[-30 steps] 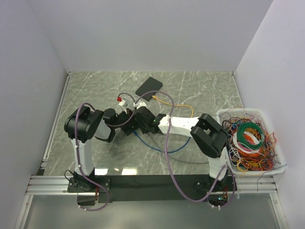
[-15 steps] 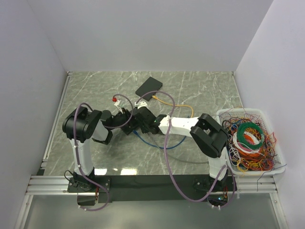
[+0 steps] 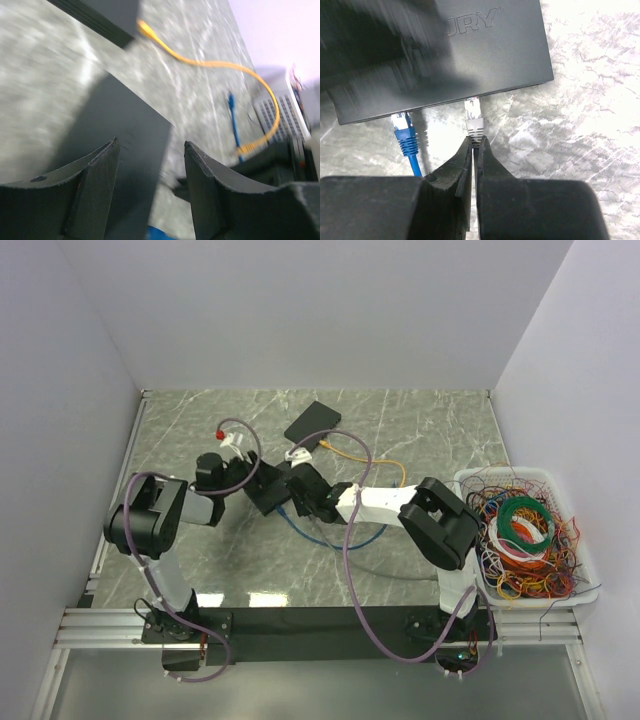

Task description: Insert the plug into the switch port

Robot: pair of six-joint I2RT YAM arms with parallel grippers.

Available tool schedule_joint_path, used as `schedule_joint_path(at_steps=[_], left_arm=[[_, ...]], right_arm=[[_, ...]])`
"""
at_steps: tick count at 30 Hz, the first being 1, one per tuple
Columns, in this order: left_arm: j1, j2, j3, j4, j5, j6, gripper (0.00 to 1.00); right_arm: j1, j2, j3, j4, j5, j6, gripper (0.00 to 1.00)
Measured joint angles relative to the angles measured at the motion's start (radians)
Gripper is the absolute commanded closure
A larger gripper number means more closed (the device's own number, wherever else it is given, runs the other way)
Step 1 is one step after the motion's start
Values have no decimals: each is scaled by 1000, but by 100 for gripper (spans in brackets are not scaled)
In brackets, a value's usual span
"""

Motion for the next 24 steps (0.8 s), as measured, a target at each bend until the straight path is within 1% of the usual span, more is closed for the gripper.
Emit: schedule_joint_path(at_steps=[4,9,14,20,24], left_arm=[[56,-2,52,-66,-21,21,39],[64,7,138,-164,-47,64,41],[64,80,250,-244,-68,73,43],[61,137,276,-344,-90,70,46],[46,146,274,-368,-84,72,49]], right_arm=[[0,-1,-16,14,1,0,100],[0,-1,-19,26,1,0,100],[0,-1,-19,27,1,-3,100],[0,-1,-19,28,1,-3,100],[0,-1,-19,28,1,-4,100]])
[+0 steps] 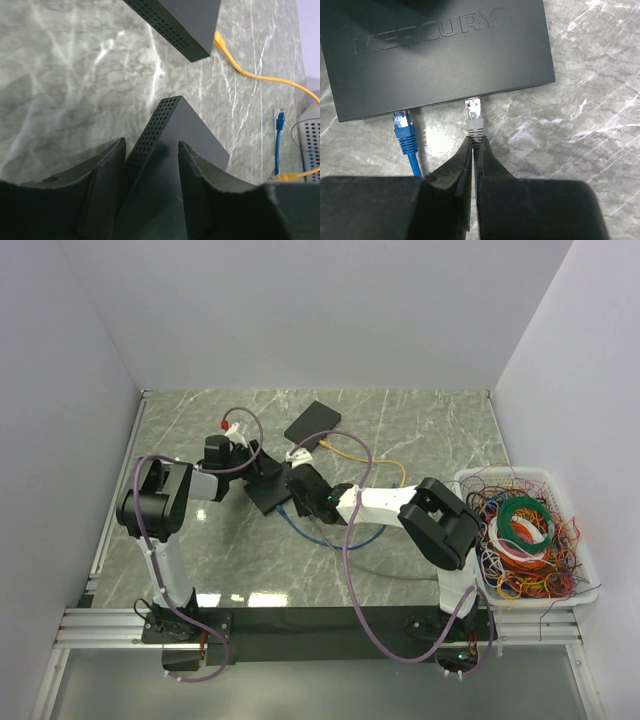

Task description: Insert the plug into the switch port

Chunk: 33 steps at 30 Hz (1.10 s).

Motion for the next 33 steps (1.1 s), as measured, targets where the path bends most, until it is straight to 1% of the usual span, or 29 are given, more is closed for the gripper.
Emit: schedule_joint_path(at_steps=[3,4,11,17,24,26,29,33], left_arm=[[-18,0,-14,23,-2,18,53],[-21,0,-21,33,-2,24,56],[-27,-1,-119,206,-6,32,61],[-37,11,-129,251,2,42,61],[-82,43,-91,270,21,108,60],[-95,56,-79,281,24,125,62],[-108,75,-66,306,37,145,59],[-119,82,-63,322,48,182,58]], right_arm=[[-1,0,0,-14,4,-1,100],[-1,0,0,-21,5,-2,100],[-2,0,2,-52,21,-8,100],[-2,0,12,-79,31,-19,100],[-9,0,51,-175,58,-63,100],[-11,1,62,-201,64,-80,100],[-15,5,72,-225,75,-99,100],[-15,13,87,-246,80,-122,100]])
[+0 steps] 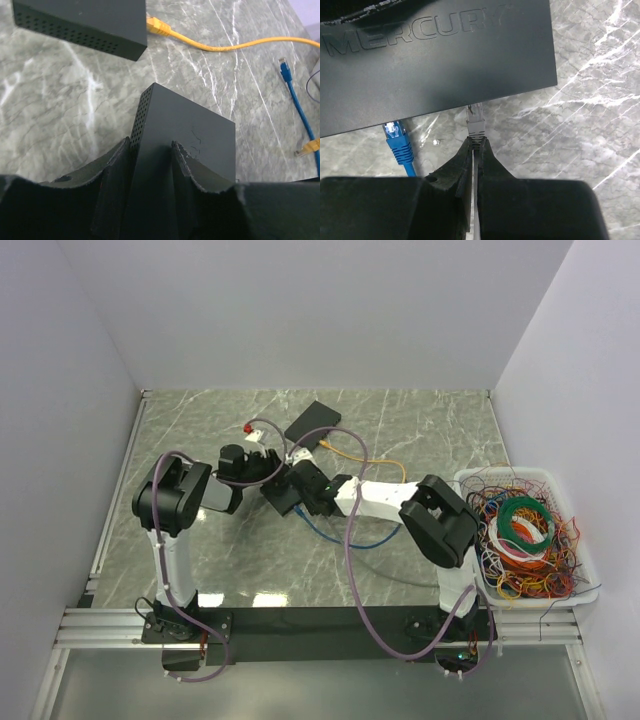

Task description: Insert the plug into the switch port

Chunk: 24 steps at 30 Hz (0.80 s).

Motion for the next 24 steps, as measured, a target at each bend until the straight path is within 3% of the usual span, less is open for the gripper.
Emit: schedule_joint_path(at_steps=[24], left_arm=[[-52,85,163,-74,61,145,56]], right_arm=[[-54,35,45,-23,13,-88,100]])
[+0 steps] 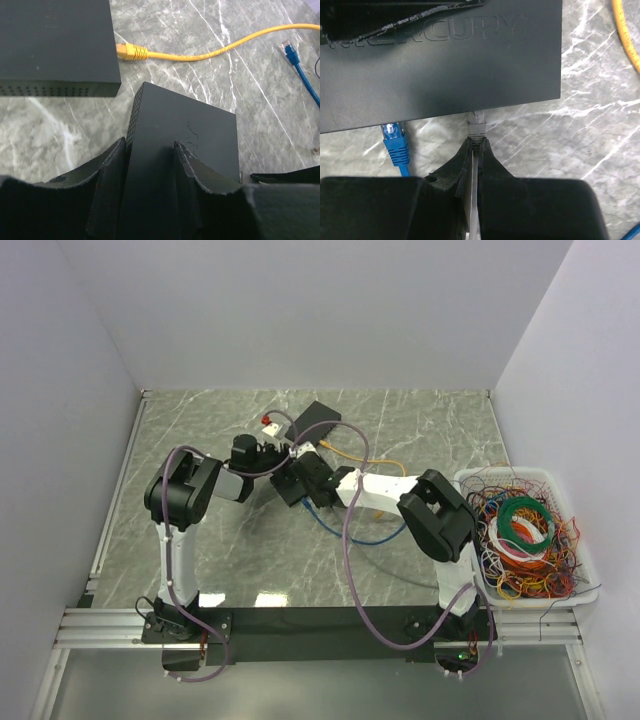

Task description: Insert the plug into the switch port

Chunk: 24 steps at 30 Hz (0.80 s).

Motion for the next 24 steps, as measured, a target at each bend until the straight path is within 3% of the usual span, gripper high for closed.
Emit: schedule_joint_path(at_steps=[14,20,22,24], left_arm=[[-6,11,37,-43,-5,25,55],[-8,12,40,-50,-7,28,49],[-8,12,37,-48,-7,28,47],[-10,12,34,-41,-8,28,46]], right_arm=[[-38,51,109,-120,-51,-38,100],[-38,51,109,-121,-49,-30,100],[-38,51,109,-120,-48,-28,95],[-38,48,100,-108,-46,-23,84]])
